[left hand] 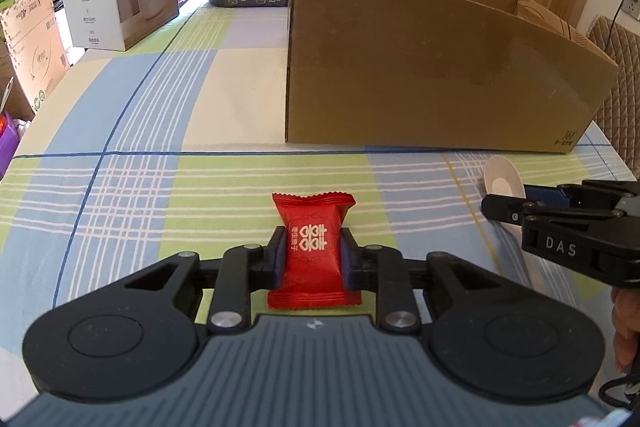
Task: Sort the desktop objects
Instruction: 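Grasp the red candy with the left gripper while the right gripper grasps the wooden spoon, then lift the red candy and wooden spoon and carry them toward the box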
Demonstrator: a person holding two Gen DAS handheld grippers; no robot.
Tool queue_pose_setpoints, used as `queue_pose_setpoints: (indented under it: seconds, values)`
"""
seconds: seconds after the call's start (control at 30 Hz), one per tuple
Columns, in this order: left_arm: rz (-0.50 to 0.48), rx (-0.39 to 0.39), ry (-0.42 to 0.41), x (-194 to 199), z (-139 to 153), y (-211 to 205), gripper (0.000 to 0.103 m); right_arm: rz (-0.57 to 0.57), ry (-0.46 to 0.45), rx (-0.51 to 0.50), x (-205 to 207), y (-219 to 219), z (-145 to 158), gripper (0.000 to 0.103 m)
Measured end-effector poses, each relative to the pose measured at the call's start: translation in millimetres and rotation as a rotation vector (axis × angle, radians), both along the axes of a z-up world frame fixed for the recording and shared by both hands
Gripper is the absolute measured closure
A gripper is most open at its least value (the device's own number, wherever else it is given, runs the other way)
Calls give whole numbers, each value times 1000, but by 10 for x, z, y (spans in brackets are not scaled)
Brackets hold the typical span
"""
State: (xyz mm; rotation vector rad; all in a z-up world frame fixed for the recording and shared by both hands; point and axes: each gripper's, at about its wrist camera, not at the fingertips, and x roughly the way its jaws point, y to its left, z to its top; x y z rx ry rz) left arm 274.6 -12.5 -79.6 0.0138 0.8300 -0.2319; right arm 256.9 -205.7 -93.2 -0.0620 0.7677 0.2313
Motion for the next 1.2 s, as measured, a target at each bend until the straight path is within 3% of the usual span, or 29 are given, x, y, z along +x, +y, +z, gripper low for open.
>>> queue_pose_setpoints:
  seconds: [0.07, 0.2, 0.27, 0.6, 0.77, 1.2]
  values:
    - [0, 2, -3, -5, 4, -2, 82, 2, -6, -12, -7, 20, -8, 75]
    - [-9, 8, -5, -10, 6, -23, 82, -16, -21, -53, -14, 50, -27, 57]
    - [-14, 8, -5, -13, 6, -36, 82, -25, -25, -60, -7, 55, -33, 56]
    - [-33, 7, 3, -9, -3, -71, 82, -55, -49, -76, 23, 101, -47, 57]
    - [-36, 11, 3, -9, -8, -82, 82, -65, -49, -70, 15, 89, -52, 68]
    - [-47, 2, -2, -22, 17, -94, 82, -43, -43, -63, -28, 105, 25, 73]
